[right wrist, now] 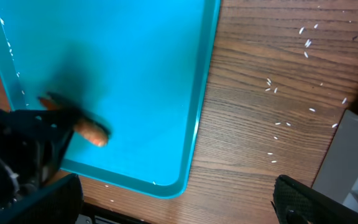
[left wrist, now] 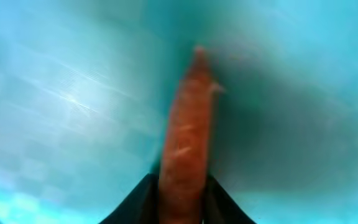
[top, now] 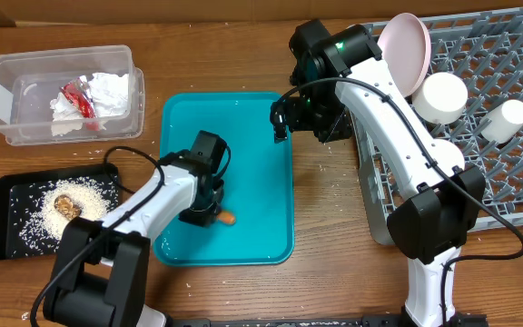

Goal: Sort waste into correct bins and load items into the dishwasher
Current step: 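Grasp the orange carrot with the left gripper and lift it, then carry the carrot left and release it onto the black tray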

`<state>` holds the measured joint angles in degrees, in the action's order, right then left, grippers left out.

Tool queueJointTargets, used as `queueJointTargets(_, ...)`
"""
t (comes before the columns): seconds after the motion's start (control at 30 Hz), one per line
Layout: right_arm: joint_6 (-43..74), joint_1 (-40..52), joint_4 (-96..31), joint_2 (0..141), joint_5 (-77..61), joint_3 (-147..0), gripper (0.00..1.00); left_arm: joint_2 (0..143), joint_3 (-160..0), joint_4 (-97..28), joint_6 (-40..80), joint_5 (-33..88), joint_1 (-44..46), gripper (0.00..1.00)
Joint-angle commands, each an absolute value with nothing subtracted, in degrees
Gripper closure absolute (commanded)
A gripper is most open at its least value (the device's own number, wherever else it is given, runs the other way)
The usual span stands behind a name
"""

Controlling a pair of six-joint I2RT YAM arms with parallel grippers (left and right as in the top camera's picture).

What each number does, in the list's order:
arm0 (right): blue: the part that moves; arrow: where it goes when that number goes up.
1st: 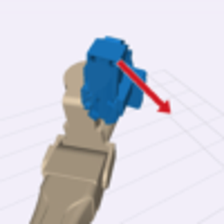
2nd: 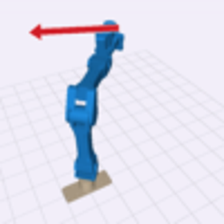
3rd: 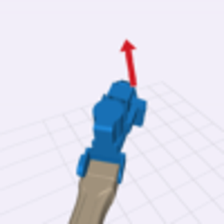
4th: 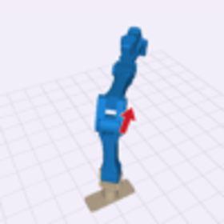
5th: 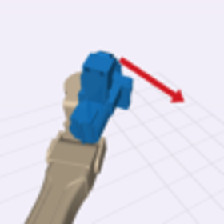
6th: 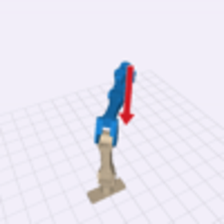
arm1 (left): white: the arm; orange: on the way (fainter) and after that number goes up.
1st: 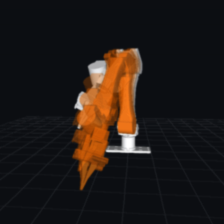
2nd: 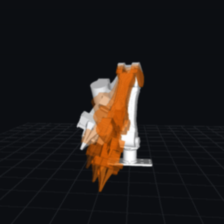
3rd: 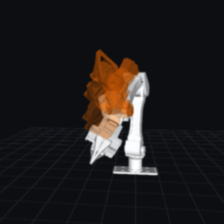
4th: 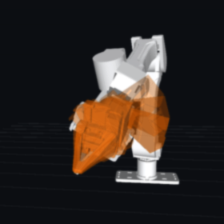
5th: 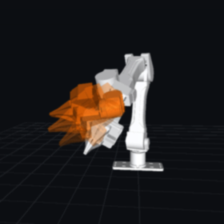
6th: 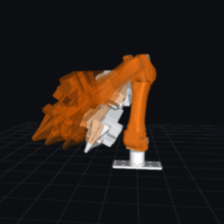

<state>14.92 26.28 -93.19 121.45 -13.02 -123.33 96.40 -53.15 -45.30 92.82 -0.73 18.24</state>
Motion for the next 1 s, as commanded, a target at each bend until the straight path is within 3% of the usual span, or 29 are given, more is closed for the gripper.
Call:
queueJointTargets(0.0, 14.66, 26.13, -92.86, 120.2, -12.45, -124.36, 0.0, 96.14, -57.84, -46.76, 89.86, -1.87, 15.46, 0.85)
queueJointTargets(0.33, 14.68, 26.13, -92.47, 120.2, -12.45, -124.36, 0.0, 93.03, -60.6, -47.97, 85.21, -1.61, 8.43, 0.84)
queueJointTargets(0.73, 14.87, 26.13, -91.79, 120.2, -12.45, -124.36, 0.0, 83.57, -61.89, -50.59, 76.62, -2.0, -16.51, 0.81)
queueJointTargets(0.97, 14.87, 26.13, -90.96, 120.2, -12.47, -124.36, 0.0, 87.61, -61.65, -50.02, 70.98, -6.81, -22.98, 0.78)
